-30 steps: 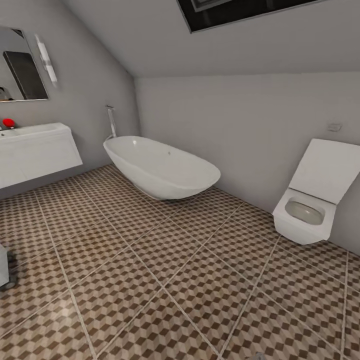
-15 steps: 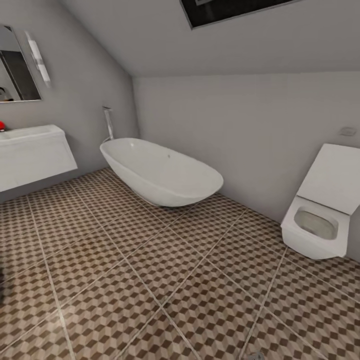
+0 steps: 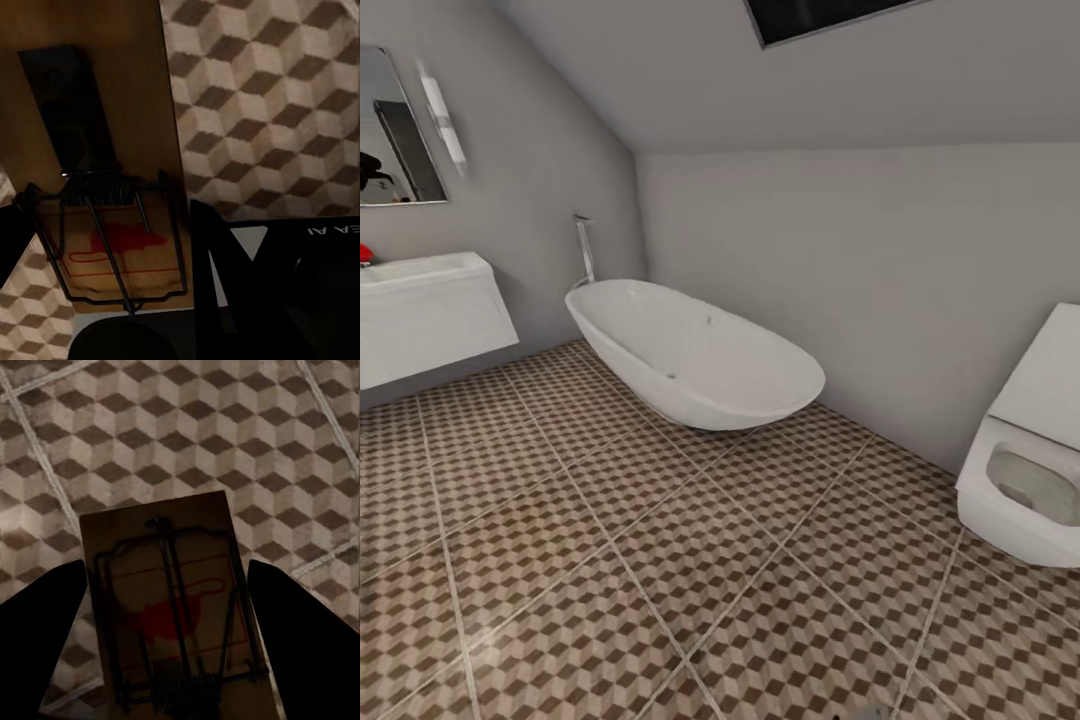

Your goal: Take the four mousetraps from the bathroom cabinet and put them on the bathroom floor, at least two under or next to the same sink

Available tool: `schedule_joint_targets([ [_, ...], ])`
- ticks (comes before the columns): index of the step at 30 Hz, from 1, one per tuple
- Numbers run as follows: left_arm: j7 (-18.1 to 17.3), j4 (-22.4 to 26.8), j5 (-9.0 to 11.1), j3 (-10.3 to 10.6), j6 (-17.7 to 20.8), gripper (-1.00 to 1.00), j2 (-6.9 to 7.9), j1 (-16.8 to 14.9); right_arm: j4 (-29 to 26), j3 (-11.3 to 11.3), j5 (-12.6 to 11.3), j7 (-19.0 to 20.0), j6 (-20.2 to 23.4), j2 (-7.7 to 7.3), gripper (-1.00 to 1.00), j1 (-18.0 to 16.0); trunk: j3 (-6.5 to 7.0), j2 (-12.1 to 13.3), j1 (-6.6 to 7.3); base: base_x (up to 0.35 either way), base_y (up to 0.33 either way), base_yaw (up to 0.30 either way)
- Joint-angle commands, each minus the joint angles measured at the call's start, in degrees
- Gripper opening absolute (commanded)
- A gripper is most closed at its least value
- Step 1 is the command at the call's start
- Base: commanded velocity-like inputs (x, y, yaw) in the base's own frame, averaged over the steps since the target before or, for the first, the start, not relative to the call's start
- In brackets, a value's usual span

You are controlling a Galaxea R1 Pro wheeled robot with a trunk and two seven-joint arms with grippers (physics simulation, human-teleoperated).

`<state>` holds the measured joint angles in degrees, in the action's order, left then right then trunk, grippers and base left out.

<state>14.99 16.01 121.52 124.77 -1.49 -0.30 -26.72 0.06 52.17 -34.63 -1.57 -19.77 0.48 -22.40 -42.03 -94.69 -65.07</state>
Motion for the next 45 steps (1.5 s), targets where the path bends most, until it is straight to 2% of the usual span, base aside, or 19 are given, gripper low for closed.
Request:
schedule_joint_targets([
  [1,0.31,0.15,0.12,0.38,-0.09,-1.0,-0.01,-0.09,0.03,0.48,-0.35,-0.18,-0.15,0.02,-1.0,0.0,-0.05,-0.02,-0.03,0.328,0.0,0.257],
  [27,0.31,0.16,0.12,0.38,-0.09,-1.0,-0.05,-0.09,0.03,0.48,-0.35,-0.16,-0.18,0.05,-1.0,0.43,-0.05,-0.02,-0.03,0.301,0.0,0.284],
  [45,0.31,0.16,0.12,0.38,-0.09,-1.0,-0.05,-0.09,0.03,0.48,-0.35,-0.16,-0.18,0.05,-1.0,0.43,-0.05,-0.02,-0.03,0.226,0.0,0.286],
])
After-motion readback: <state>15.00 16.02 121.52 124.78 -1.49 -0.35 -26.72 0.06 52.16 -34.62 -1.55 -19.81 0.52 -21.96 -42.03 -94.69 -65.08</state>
